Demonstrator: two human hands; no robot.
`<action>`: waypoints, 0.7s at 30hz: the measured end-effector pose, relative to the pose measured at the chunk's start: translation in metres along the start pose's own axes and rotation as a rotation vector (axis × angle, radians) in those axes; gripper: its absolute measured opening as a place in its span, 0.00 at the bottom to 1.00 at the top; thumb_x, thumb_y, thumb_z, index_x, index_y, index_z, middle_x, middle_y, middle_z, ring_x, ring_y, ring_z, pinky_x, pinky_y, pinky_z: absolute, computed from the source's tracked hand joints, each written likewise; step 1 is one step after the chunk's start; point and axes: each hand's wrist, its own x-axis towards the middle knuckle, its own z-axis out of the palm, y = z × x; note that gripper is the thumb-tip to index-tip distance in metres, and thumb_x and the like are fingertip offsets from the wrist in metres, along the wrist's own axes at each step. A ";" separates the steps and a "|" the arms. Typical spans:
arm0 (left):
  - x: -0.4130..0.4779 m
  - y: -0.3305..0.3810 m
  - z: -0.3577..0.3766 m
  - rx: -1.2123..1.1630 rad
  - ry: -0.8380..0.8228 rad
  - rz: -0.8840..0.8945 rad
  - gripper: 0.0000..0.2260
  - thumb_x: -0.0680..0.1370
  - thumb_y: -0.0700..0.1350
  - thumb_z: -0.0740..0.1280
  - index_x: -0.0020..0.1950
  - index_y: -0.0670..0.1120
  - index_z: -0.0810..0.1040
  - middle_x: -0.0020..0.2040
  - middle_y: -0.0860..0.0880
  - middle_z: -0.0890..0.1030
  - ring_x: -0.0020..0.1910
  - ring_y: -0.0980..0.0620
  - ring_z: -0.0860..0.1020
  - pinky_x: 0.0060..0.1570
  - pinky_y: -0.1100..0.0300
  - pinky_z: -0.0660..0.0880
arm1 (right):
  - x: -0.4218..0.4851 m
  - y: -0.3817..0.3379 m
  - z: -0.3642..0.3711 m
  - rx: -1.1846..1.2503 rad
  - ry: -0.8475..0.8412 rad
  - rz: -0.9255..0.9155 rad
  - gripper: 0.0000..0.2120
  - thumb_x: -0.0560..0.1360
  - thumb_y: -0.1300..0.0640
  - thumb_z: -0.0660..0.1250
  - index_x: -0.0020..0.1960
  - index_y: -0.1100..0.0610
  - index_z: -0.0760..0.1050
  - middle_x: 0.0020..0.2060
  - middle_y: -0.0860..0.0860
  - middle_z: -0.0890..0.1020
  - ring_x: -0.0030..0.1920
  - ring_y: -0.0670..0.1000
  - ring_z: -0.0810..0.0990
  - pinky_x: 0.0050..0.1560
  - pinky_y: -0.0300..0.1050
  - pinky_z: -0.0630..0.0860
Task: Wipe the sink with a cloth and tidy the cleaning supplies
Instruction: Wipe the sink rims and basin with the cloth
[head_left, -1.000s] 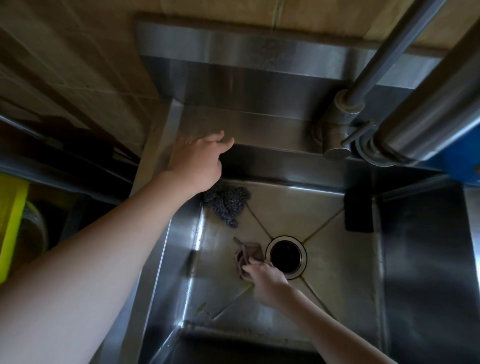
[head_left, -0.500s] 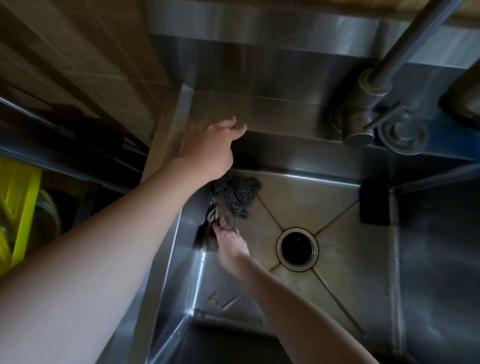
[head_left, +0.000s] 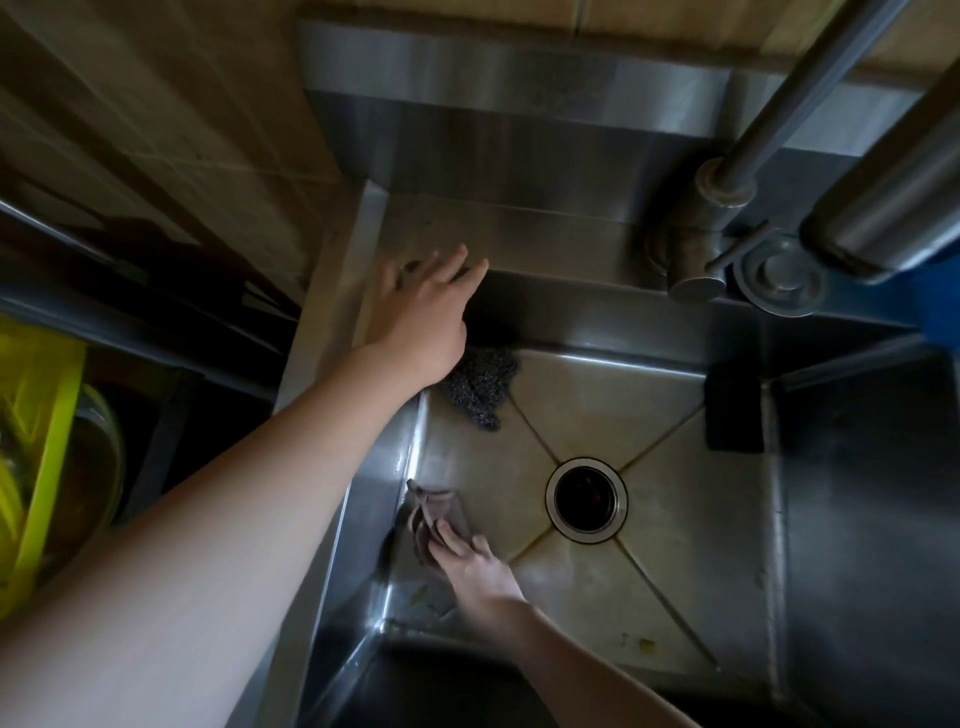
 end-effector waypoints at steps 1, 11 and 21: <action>-0.007 -0.002 0.003 0.017 0.001 0.007 0.30 0.77 0.43 0.60 0.76 0.53 0.53 0.78 0.49 0.52 0.75 0.46 0.54 0.69 0.45 0.54 | -0.002 0.004 0.002 -0.015 -0.010 -0.011 0.31 0.76 0.68 0.51 0.75 0.47 0.56 0.77 0.41 0.51 0.67 0.59 0.63 0.60 0.56 0.73; -0.100 -0.027 0.003 0.040 0.083 -0.022 0.28 0.76 0.44 0.62 0.75 0.51 0.59 0.76 0.45 0.58 0.72 0.44 0.60 0.63 0.44 0.61 | 0.025 0.008 -0.031 0.093 0.191 0.131 0.39 0.72 0.75 0.53 0.76 0.48 0.52 0.76 0.40 0.50 0.70 0.58 0.62 0.63 0.53 0.71; -0.162 -0.029 0.012 0.073 0.069 0.003 0.21 0.73 0.42 0.65 0.67 0.44 0.72 0.64 0.43 0.76 0.64 0.46 0.74 0.64 0.44 0.60 | 0.036 -0.022 -0.016 0.005 0.175 0.081 0.36 0.73 0.74 0.53 0.76 0.50 0.54 0.77 0.44 0.49 0.68 0.63 0.61 0.62 0.56 0.73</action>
